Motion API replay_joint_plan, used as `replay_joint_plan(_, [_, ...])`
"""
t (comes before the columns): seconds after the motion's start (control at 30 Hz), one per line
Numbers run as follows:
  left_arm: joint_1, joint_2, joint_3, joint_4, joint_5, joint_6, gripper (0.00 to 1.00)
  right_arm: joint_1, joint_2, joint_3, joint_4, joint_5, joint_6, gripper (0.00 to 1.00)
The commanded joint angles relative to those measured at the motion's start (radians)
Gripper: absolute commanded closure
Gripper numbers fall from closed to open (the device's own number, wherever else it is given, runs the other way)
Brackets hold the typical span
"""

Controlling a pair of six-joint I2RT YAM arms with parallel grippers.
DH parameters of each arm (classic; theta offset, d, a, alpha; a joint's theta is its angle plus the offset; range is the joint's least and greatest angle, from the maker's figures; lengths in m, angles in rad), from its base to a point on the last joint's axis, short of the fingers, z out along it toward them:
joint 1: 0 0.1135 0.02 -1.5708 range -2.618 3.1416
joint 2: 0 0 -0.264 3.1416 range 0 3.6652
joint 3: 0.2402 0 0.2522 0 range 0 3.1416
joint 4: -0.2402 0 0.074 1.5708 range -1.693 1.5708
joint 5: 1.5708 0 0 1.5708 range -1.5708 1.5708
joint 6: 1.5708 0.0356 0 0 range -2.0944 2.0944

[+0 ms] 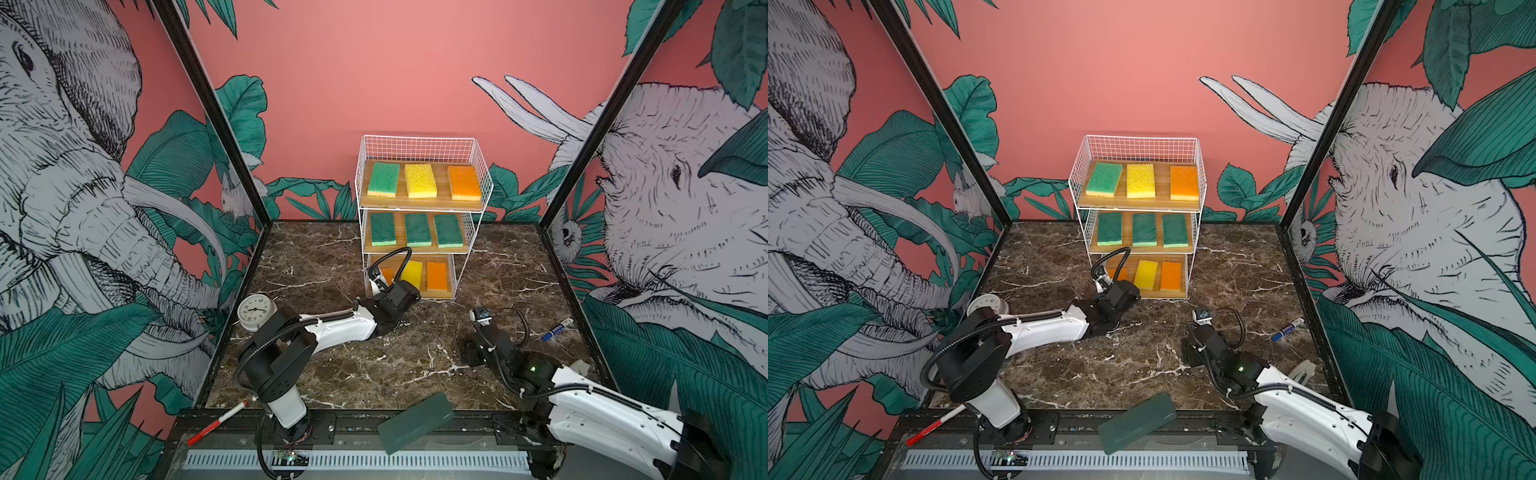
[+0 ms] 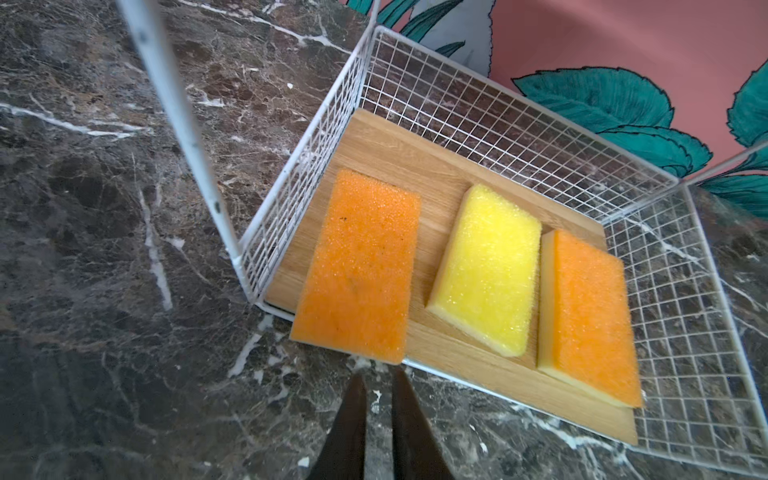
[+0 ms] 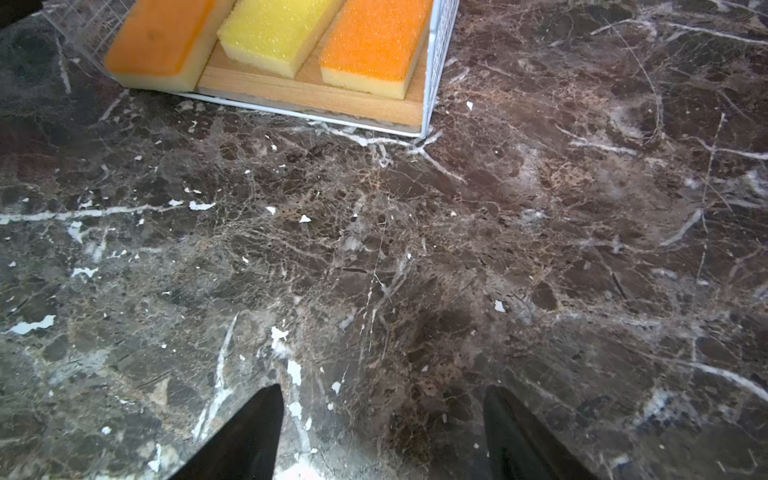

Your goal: Place and organize the cleaning sponges onto the shelf

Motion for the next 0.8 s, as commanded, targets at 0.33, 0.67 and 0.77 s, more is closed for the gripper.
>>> replay_joint_plan(0.33, [0.027, 0.089, -0.025, -0.029, 0.094, -0.116, 0.84, 0.004, -0.008, -0.025, 0.015, 0.021, 0.0, 0.22])
replay_joint_plan(0.67, [0.06, 0.127, -0.003, -0.025, 0.099, -0.122, 0.85, 0.003, 0.037, -0.019, 0.042, 0.022, -0.016, 0.21])
replay_joint_plan(0.77, [0.058, 0.125, -0.017, 0.007, 0.083, -0.132, 0.85, 0.003, 0.042, -0.019, 0.045, 0.023, -0.017, 0.21])
